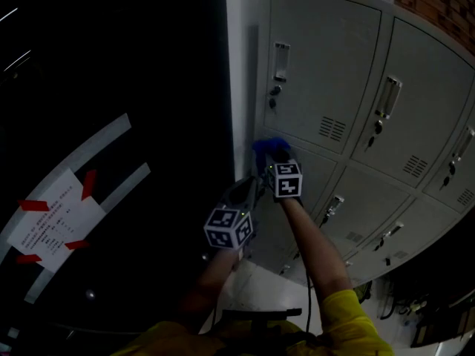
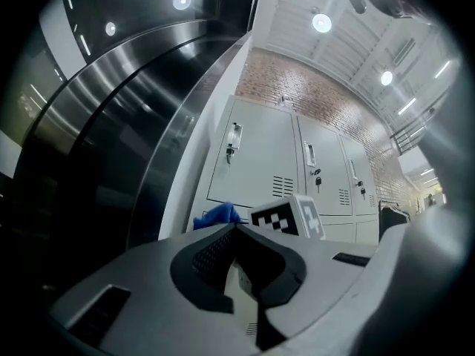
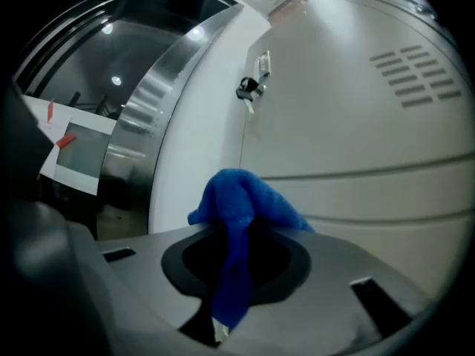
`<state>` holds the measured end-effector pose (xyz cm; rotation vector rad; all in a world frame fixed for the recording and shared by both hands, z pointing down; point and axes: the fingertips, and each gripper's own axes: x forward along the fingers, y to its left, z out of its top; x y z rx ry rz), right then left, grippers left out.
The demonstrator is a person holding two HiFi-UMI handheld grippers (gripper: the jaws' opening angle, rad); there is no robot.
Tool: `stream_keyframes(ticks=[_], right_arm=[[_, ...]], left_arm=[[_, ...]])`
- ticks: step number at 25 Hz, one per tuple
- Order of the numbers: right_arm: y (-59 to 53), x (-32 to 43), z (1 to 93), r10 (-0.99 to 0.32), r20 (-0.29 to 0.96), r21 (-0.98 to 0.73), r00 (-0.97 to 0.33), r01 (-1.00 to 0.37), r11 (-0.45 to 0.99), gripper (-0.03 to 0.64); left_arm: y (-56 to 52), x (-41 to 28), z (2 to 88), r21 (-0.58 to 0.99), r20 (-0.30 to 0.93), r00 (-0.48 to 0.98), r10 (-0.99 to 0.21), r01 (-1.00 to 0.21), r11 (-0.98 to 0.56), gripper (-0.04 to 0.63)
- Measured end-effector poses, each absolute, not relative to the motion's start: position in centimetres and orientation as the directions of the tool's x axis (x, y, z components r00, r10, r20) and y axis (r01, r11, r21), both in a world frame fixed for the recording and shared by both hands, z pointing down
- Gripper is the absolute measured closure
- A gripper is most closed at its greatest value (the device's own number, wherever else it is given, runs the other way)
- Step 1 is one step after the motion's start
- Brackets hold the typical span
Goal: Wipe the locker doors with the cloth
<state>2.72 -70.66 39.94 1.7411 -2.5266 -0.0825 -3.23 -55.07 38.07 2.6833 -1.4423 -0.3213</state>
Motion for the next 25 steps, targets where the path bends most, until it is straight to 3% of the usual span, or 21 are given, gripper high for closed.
stream_keyframes(ticks=[2,6,9,17,21,25], right_arm=[[-69.4,2.9,40.9,-0.926,-0.005,0.040,-0.379,-0.925,0.378,0.546],[-59.5,4.5,37.3,-0.878,-0.189,-0.035,-0.439,-0.891,0.453,0.546],[-51.4,7.5,37.9,-0.871,-0.262,-0.093,-0.415,-0.888,0.451,0.545],[-45.0,14.7,42.1,-0.944,-0.217,-0.159,-0.248,-0.945,0.285,0.545],[-40.5,16.1,42.0,-0.946,-0.253,-0.157,-0.202,-0.956,0.246,0.543],[-35.2,18.8,44.5,-0.971,-0.194,-0.213,-0.140,-0.960,0.181,0.543]], left_arm=[[-55.0,-3.4,38.1,0.144,-0.140,0.532,-0.835,-0.824,-0.549,0.603],[-53.6,-3.8,38.6,0.089,-0.133,0.525,-0.841,-0.839,-0.537,0.603],[-52.1,-3.7,39.9,0.067,-0.122,0.538,-0.834,-0.834,-0.548,0.603],[-49.9,-3.8,42.9,0.040,-0.054,0.564,-0.824,-0.823,-0.567,0.603],[-48.5,-2.5,43.5,0.048,-0.047,0.601,-0.798,-0.797,-0.603,0.603],[-43.0,-1.1,43.6,0.038,-0.047,0.628,-0.777,-0.776,-0.630,0.603]])
